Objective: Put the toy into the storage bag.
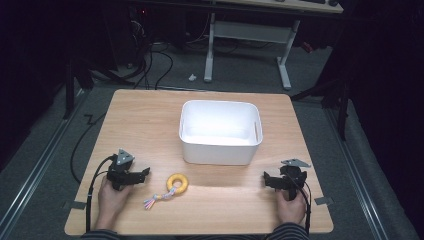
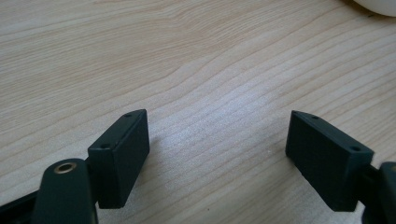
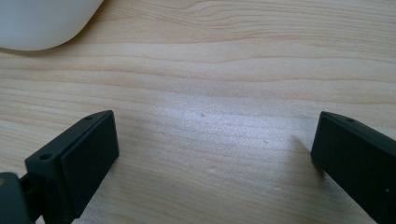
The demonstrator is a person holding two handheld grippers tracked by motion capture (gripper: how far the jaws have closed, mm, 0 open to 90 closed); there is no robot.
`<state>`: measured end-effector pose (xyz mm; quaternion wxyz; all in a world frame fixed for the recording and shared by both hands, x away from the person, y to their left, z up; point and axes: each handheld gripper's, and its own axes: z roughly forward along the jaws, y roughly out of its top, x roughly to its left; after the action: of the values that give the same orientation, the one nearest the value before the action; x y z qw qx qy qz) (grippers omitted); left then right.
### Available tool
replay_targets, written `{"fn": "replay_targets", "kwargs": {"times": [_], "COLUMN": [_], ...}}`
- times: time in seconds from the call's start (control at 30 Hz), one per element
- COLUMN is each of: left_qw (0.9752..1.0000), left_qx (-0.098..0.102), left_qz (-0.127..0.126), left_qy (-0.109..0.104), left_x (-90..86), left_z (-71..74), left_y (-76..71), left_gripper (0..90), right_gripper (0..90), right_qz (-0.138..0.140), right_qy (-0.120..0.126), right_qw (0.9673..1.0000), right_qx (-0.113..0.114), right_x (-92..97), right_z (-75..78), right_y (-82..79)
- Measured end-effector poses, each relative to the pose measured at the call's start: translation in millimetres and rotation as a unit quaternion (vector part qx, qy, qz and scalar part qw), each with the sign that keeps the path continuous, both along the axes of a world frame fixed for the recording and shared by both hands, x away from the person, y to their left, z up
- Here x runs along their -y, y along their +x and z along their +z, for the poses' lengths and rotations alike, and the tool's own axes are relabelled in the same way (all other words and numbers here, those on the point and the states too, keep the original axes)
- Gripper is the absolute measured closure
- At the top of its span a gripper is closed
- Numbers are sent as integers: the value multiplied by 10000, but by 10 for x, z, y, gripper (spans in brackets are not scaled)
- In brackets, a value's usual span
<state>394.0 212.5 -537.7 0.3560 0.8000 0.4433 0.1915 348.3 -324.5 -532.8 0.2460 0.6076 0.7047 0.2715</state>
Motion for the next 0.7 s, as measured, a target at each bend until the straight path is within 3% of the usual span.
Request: {"fn": "replay_targets", "kwargs": {"times": [0.3,0.7], "left_qw": [9999,10000], "left_qx": [-33,-34], "left_qz": [-114,-38], "left_qy": [24,14], "left_x": [8,18], "left_z": [1,0], "left_y": [-1,6], "left_gripper": [187,181], "right_gripper": [12,14], "right_qz": [-27,-34], "right_qy": [-1,5], "right_qw": [10000,10000], "right_qx": [14,9], "right_x": [-5,-7], "right_z": [-1,2], "right_y": [-8,-12]}}
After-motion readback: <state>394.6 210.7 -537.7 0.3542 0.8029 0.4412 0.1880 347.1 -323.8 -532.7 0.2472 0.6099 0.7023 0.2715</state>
